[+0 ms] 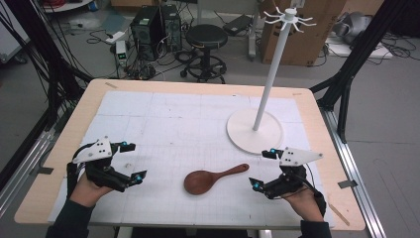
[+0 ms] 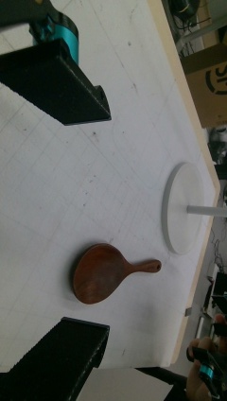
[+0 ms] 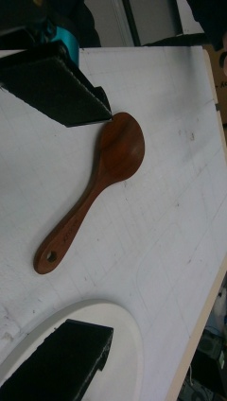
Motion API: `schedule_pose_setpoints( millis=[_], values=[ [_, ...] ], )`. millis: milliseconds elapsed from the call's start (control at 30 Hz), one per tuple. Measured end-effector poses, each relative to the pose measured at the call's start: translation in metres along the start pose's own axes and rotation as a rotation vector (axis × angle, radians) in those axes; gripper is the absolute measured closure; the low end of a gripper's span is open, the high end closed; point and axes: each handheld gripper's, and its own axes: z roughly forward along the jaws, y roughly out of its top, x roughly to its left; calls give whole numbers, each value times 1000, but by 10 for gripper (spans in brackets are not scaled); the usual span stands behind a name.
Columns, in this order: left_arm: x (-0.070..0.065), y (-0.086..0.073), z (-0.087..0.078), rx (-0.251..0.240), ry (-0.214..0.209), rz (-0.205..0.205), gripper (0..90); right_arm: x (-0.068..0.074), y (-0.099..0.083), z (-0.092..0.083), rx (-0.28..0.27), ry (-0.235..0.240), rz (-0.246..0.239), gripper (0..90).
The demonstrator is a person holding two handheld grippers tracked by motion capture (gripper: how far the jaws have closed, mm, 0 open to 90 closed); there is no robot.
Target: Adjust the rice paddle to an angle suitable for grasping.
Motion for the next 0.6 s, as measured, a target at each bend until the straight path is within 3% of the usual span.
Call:
schedule_pose_setpoints(
  millis=[400, 600],
  values=[
    [0, -1, -2, 0, 1, -2, 23, 3, 5, 3, 22, 12, -38, 3],
    [0, -1, -2, 2, -5, 0, 24, 3, 4, 10, 69, 28, -63, 3]
  ],
)
